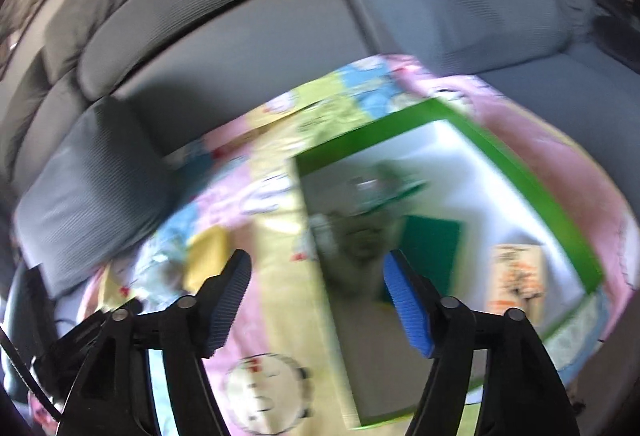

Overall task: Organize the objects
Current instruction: 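Withdraw the right gripper from the box toward the clear plastic bag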

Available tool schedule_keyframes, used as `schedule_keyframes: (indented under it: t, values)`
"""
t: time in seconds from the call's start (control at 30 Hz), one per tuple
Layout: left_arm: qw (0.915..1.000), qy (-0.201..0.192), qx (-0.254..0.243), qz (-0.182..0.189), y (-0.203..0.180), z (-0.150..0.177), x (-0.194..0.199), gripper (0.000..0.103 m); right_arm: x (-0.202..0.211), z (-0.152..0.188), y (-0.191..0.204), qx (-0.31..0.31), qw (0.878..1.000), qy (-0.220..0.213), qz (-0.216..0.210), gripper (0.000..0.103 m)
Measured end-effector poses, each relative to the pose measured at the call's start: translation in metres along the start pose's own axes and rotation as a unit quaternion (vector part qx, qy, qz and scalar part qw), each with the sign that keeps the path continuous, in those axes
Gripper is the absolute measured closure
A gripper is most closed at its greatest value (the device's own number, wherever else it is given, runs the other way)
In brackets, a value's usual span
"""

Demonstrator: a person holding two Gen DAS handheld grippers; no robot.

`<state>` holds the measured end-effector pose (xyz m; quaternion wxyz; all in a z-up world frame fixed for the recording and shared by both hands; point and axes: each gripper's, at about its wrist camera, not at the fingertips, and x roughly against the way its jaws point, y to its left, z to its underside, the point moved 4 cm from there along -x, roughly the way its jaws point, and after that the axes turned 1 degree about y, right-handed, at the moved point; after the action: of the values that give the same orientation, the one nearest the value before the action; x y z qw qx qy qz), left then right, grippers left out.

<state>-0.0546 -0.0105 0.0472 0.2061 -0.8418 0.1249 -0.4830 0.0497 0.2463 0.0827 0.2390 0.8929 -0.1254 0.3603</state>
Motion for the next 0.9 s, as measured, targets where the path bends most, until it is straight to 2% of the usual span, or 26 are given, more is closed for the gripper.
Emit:
schedule_keyframes:
  t: [0.07, 0.1, 0.27, 0.37, 0.5, 0.6, 0.73, 0.9]
  values:
    - [0.9999, 0.002, 0.016, -0.003, 0.010, -0.003, 0.002, 0.022, -0.008, 0.003, 0.019, 0.018, 1.000, 0.013, -0.019, 0.030]
    - [0.9997, 0.002, 0.025, -0.003, 0.015, -0.005, 0.003, 0.021, -0.013, 0.004, 0.027, 0.025, 0.999, 0.019, -0.027, 0.029]
    - [0.9982, 0.008, 0.056, -0.021, 0.032, -0.009, 0.002, 0.021, -0.041, 0.018, 0.069, 0.047, 0.994, 0.067, -0.069, 0.029]
    - [0.9963, -0.003, 0.069, -0.051, 0.044, -0.013, 0.005, 0.021, -0.059, 0.022, 0.084, 0.034, 0.992, 0.097, -0.077, 0.029]
    - [0.9945, -0.002, 0.100, -0.031, 0.058, -0.017, 0.008, 0.021, -0.076, 0.019, 0.101, 0.028, 0.990, 0.112, -0.083, 0.029]
    - [0.9935, 0.005, 0.111, -0.022, 0.065, -0.017, 0.010, 0.021, -0.094, 0.024, 0.114, 0.022, 0.986, 0.138, -0.095, 0.023]
    - [0.9909, 0.009, 0.133, -0.020, 0.077, -0.018, 0.011, 0.021, -0.116, 0.030, 0.125, 0.021, 0.979, 0.175, -0.101, 0.020]
    - [0.9867, 0.010, 0.161, -0.017, 0.095, -0.020, 0.013, 0.021, -0.136, 0.033, 0.127, -0.011, 0.974, 0.199, -0.106, 0.019]
